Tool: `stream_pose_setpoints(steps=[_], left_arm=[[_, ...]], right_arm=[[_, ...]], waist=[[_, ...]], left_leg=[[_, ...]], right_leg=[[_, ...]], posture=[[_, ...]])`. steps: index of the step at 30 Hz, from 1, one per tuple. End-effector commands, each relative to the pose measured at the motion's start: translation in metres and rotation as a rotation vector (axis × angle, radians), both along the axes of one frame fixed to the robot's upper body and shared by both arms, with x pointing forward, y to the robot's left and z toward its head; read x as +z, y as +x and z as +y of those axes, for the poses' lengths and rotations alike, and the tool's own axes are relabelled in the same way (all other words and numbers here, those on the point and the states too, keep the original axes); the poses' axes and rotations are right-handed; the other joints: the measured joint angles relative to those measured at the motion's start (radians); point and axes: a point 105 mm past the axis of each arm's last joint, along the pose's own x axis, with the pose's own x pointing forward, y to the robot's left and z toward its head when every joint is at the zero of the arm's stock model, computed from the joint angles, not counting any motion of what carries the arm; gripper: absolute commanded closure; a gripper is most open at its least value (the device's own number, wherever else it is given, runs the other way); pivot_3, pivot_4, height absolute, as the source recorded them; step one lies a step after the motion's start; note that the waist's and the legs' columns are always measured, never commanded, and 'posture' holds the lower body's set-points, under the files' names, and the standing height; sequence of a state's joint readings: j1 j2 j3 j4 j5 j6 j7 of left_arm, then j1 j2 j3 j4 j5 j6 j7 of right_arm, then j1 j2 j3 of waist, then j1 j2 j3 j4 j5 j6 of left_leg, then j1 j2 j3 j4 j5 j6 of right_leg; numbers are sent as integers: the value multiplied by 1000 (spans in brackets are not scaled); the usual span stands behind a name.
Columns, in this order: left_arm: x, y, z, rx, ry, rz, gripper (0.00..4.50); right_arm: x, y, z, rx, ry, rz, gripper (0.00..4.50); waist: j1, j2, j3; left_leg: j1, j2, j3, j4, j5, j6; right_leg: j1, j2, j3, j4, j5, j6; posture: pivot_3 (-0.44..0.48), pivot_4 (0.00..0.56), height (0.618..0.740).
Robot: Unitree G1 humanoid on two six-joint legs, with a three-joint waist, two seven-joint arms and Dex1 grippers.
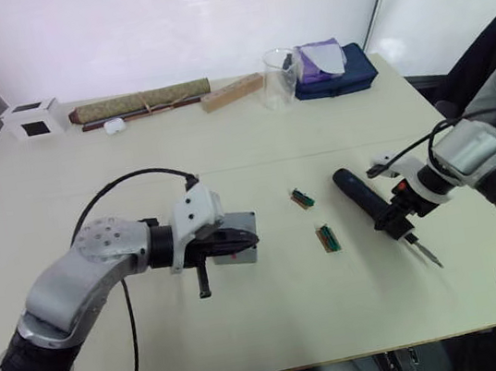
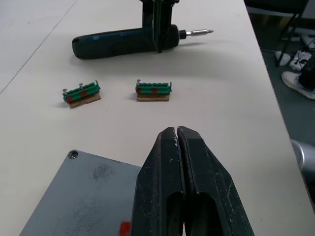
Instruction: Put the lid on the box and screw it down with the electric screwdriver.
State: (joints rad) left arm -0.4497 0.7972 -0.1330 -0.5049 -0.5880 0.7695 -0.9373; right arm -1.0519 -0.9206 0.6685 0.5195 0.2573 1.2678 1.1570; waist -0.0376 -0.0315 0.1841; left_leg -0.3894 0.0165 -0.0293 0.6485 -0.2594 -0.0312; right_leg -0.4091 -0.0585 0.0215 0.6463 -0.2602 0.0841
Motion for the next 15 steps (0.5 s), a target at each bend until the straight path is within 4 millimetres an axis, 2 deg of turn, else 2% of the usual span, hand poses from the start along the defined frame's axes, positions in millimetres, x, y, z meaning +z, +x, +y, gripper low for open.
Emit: stream_pose_setpoints(steps=[1, 3, 5, 7, 8, 10, 12, 15], left_arm=[[8, 9, 12, 46, -15, -37, 4500], [6, 17, 21, 84, -22, -20, 4500], [5, 23, 28, 111, -30, -8, 4500], [4, 27, 32, 122, -36, -2, 4500], [4, 32, 36, 146, -53, 11, 4500], [4, 40, 42, 176, -72, 25, 4500], [5, 46, 44, 188, -74, 28, 4500], [8, 48, 46, 187, -73, 27, 4500]], right_arm=[[42, 19, -1, -48, 90, -138, 2392], [81, 29, 3, -112, 247, -257, 2392], [111, 33, 8, -152, 405, -334, 2392], [126, 33, 14, -169, 519, -365, 2392], [146, 30, 26, -129, 673, -435, 2392], [173, 20, 44, -37, 858, -604, 2392], [188, 5, 67, 47, 963, -852, 2392], [189, -10, 91, 50, 950, -1124, 2392]], waist=[[-2, 7, 4], [-3, 14, 9], [-5, 19, 11], [-4, 19, 11], [-3, 19, 11], [-2, 19, 11], [-4, 18, 11], [-3, 19, 11]], left_leg=[[-1, 0, 0, 0, 0, 0], [-4, -1, 1, 0, 0, 0], [-10, -1, 3, 0, 0, -1], [-19, -1, 2, 0, 2, -2], [-20, -1, 1, -1, 2, -2], [-20, 0, 0, -2, 2, -2], [-20, 0, 0, -2, 1, -2], [-20, 0, -1, -1, 2, -2]], right_leg=[[0, 0, 0, 0, 0, 0], [-4, -1, 1, 1, 2, 4], [-13, -1, 3, 4, 3, 6], [-24, 0, 3, 9, 4, 6], [-25, 0, 2, 9, 4, 6], [-25, 1, 1, 6, 3, 5], [-23, 1, 1, 5, 3, 5], [-24, 1, 2, 8, 3, 5]], posture=[[0, 150, 740], [0, 150, 740], [0, 150, 740], [0, 150, 740], [0, 150, 740], [0, 150, 740], [0, 150, 740], [0, 150, 740]])
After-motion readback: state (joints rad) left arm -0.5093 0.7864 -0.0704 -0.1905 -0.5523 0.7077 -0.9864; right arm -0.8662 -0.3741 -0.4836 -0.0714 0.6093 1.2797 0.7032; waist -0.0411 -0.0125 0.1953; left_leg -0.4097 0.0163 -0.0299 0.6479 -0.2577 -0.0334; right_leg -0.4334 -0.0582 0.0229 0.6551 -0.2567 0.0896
